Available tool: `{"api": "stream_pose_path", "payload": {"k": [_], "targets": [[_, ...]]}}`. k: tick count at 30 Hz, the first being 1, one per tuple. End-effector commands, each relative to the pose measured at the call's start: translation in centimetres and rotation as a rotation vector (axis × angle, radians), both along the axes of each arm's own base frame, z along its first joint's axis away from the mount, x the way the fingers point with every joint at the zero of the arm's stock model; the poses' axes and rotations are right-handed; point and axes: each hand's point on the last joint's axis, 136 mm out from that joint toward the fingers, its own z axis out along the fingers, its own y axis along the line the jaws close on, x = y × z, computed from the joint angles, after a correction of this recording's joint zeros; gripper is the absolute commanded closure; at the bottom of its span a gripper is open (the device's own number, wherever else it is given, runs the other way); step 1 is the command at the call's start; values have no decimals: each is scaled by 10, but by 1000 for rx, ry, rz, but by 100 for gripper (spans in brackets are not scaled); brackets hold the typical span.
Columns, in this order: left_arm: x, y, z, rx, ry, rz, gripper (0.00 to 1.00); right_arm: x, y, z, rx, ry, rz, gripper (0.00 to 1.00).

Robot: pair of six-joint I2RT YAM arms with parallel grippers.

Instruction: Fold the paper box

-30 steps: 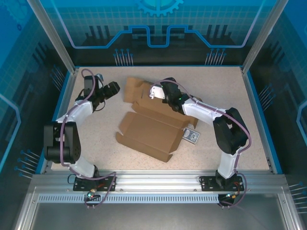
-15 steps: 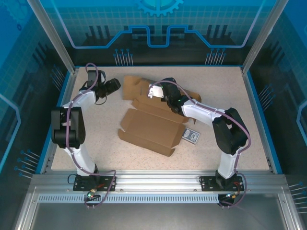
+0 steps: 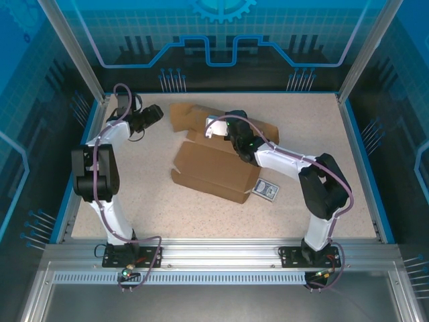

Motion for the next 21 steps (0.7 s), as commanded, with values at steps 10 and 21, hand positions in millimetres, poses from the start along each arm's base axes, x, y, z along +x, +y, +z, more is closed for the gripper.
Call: {"api": "stream_pose_path", "payload": {"k": [10, 21], "targets": [[24, 11, -20, -37, 62, -15, 23, -6, 5, 3, -44, -130, 18, 100], [47, -29, -32, -101, 79, -168, 25, -7, 3, -1, -47, -102, 14, 100]]}}
